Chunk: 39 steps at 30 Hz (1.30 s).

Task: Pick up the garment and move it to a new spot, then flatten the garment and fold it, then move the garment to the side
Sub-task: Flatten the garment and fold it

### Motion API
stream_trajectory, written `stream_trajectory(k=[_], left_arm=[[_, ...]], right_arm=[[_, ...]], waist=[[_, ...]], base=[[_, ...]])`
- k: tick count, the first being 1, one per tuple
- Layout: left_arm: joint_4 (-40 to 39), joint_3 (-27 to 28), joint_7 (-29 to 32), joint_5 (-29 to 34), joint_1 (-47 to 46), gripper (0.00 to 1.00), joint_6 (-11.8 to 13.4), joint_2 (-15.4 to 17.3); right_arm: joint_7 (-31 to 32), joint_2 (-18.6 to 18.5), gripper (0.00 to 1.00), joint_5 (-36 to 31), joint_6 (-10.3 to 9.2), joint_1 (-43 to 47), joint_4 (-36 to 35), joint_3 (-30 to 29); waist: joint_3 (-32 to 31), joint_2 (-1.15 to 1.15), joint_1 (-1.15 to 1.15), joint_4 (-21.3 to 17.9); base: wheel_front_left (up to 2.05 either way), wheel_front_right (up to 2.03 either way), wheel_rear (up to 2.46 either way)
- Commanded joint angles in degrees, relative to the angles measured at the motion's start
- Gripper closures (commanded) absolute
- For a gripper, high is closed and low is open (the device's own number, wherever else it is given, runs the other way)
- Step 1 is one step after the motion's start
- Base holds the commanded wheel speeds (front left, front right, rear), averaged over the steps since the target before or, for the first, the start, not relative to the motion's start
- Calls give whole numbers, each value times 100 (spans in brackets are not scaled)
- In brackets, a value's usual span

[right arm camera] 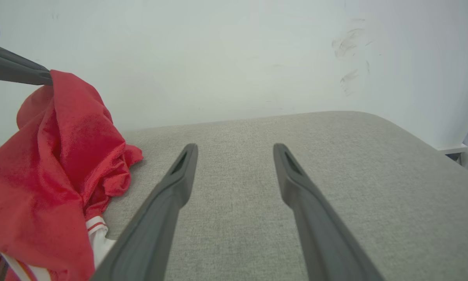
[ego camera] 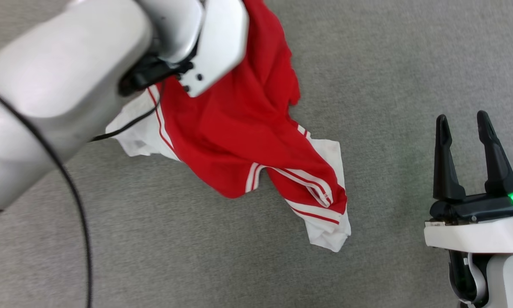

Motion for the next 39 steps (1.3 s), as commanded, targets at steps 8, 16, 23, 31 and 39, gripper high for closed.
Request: stream_trajectory(k=[8,16,23,31,39], left_arm=[[662,0,735,448,840,100,2,-448],[743,-48,785,495,949,0,10,-233],[452,-1,175,381,683,0,8,-117],[-213,-6,191,-115,621,0,8,551],[-957,-6,882,-663,878,0,8,1065]], right_arm=[[-13,12,0,217,-4,-280,1,153],[-13,12,0,228,-4,-218,43,53],[-13,11,0,124,-3,12,78,1],[-13,11,0,-69,-3,291,93,-91],[-13,11,0,-91,-4,478,69,-139]], waist=[[572,0,0,-528],[480,0,0,-498],[-4,0,0,-180],[-596,0,0,263],[-823,0,0,495]], base=[[0,0,0],[0,0,0],[0,0,0],[0,0,0],[0,0,0]])
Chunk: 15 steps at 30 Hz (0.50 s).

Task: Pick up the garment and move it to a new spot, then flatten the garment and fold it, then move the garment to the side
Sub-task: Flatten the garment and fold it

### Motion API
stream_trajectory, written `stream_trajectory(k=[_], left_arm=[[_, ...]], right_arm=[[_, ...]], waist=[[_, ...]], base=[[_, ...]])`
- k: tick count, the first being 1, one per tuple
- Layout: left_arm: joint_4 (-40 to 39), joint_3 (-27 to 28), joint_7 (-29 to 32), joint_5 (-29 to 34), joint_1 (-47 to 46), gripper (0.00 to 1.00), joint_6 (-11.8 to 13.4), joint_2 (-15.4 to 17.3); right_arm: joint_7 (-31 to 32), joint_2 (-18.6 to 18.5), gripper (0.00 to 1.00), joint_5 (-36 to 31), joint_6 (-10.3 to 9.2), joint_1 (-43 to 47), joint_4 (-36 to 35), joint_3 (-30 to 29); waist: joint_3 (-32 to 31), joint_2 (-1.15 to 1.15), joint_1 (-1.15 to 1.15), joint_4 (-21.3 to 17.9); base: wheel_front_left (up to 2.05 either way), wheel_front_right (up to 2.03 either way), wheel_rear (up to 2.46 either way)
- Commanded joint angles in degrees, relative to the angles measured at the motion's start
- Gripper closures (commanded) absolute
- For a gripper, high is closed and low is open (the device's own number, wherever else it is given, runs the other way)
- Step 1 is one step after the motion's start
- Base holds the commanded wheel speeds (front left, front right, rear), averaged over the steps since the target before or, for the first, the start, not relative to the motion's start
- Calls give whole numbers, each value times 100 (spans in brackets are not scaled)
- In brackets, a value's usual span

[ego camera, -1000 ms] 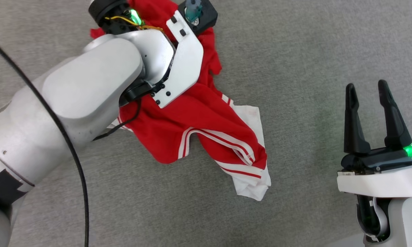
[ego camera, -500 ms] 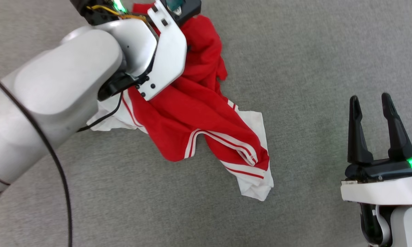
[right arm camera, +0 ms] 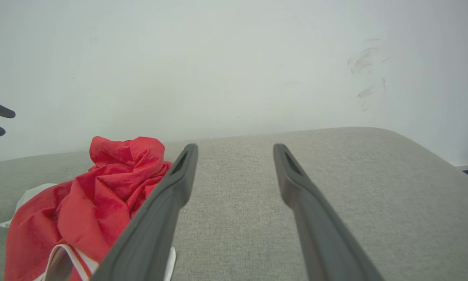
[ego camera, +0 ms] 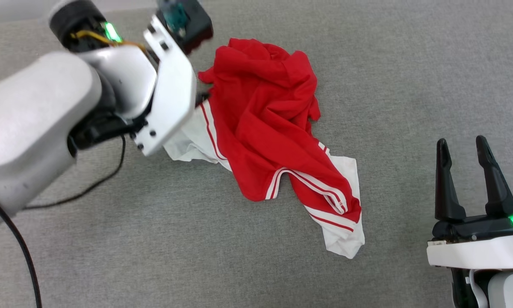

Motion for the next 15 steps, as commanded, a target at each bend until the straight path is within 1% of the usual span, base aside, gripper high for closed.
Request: stream_trajectory(k=[1,5,8,11,15], left_arm=[[-47,0,95,-11,116,0,16,16],[-377,1,790,82,490,0,16,67],[-551,3,1103,226,764,0,16,119],[-586,3,1289,334,1009,0,16,146],[-464,3,1369,488,1188,0,16,153]], right_arm=[[-13,10,0,-30,-4,75,-7,2],[-13,10,0,-30,-4,29,7,41],[-13,10,0,-29,-3,-18,-3,91],[-13,10,0,-4,-4,-67,-24,121],[-13,10,0,40,-4,-143,-35,160]], waist=[[-37,0,0,41],[-37,0,0,31],[6,0,0,-25],[91,0,0,-95],[274,0,0,-210]], base=[[0,0,0],[0,0,0],[0,0,0],[0,0,0],[0,0,0]])
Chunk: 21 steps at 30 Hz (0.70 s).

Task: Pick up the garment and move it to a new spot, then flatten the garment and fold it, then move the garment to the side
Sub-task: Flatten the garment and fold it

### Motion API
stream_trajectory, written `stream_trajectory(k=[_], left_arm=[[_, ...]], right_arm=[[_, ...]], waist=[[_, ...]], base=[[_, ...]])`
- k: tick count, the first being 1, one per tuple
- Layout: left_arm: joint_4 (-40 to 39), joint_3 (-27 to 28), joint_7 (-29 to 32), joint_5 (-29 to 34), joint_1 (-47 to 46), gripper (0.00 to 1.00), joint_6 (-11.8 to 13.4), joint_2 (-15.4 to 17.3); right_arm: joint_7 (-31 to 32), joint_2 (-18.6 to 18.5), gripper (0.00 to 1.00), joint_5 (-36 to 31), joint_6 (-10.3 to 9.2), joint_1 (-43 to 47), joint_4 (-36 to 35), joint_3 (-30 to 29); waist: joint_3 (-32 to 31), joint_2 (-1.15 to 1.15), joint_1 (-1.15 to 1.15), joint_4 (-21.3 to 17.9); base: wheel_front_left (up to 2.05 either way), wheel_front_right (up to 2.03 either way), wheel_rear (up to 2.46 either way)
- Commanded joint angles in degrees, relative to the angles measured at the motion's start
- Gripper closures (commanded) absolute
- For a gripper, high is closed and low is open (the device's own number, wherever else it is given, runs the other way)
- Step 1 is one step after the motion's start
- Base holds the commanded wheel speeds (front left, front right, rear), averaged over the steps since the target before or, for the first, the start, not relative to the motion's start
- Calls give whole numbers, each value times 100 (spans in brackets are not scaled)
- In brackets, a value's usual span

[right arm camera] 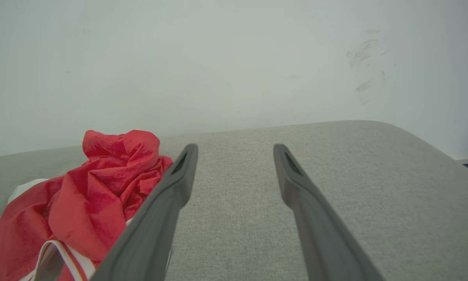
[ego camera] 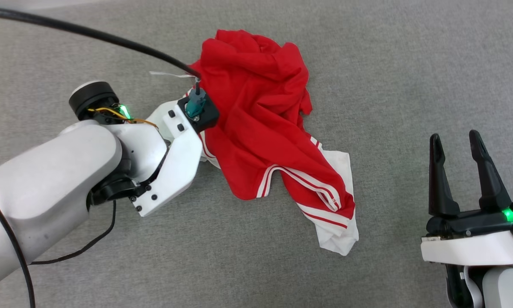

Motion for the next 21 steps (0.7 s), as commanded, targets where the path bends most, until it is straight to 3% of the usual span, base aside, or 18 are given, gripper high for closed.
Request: stream_trajectory(k=[1,7,8,9,10,17,21], left_arm=[[45,9,1,68,84,0,16,15],[578,-11,-123,98,134,0,16,14],[595,-24,-26,144,199,19,16,23],[601,-34,44,151,265,90,17,35],[606,-47,86,94,322,100,17,36],[339,-7,-582,96,156,100,16,56],[168,7,-986,139,134,100,16,328]], right_arm=[[-13,10,0,24,-4,-85,-20,16],[-13,10,0,86,-4,-232,-20,121],[-13,10,0,99,-3,-238,-13,123],[-13,10,0,121,-4,-243,-2,115],[-13,10,0,132,-3,-249,4,107],[-13,10,0,78,-4,-131,91,36],[-13,10,0,18,-4,-32,110,-33]], waist=[[110,0,0,-84],[472,0,0,-265],[499,0,0,-270],[519,0,0,-272],[531,0,0,-270],[318,0,0,-108],[53,0,0,107]], base=[[0,0,0],[0,0,0],[0,0,0],[0,0,0],[0,0,0],[0,0,0],[0,0,0]])
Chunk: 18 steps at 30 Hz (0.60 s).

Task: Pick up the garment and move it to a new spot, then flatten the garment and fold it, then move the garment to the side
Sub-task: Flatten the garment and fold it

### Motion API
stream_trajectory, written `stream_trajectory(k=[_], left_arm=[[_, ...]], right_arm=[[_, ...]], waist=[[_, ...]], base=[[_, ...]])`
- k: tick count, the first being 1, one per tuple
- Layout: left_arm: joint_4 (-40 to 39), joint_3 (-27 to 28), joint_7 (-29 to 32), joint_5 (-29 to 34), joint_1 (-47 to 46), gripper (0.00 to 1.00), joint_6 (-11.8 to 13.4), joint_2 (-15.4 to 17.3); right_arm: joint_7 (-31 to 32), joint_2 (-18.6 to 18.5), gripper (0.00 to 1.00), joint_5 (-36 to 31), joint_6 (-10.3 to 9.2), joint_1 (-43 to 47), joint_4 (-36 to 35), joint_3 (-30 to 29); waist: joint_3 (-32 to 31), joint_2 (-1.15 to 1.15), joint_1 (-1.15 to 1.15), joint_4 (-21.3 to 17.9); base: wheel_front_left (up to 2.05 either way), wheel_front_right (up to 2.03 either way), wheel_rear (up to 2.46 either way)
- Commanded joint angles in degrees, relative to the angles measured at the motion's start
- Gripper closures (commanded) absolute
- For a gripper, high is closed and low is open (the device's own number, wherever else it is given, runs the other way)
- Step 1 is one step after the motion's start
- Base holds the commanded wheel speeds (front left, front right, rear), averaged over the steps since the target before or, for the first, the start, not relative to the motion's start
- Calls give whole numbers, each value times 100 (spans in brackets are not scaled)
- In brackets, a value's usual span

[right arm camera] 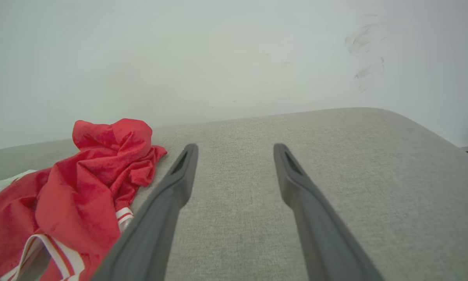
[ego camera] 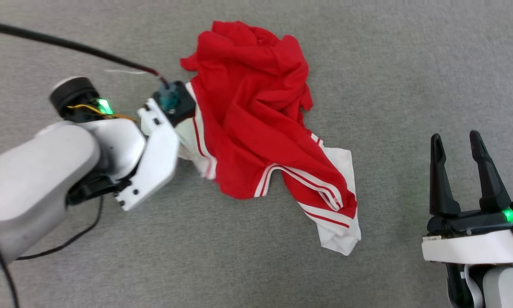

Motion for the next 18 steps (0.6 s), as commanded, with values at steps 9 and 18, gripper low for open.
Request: stream_trajectory(k=[9,18], left_arm=[[51,6,-371,149,678,100,16,1079],[1279,17,-813,123,1052,100,73,1298]], right_arm=[[-13,10,0,-164,-4,238,-38,-145],[-13,10,0,-248,-4,207,-6,-82]], waist=[[-439,0,0,538],[-358,0,0,528]], base=[[0,0,0],[0,0,0]])
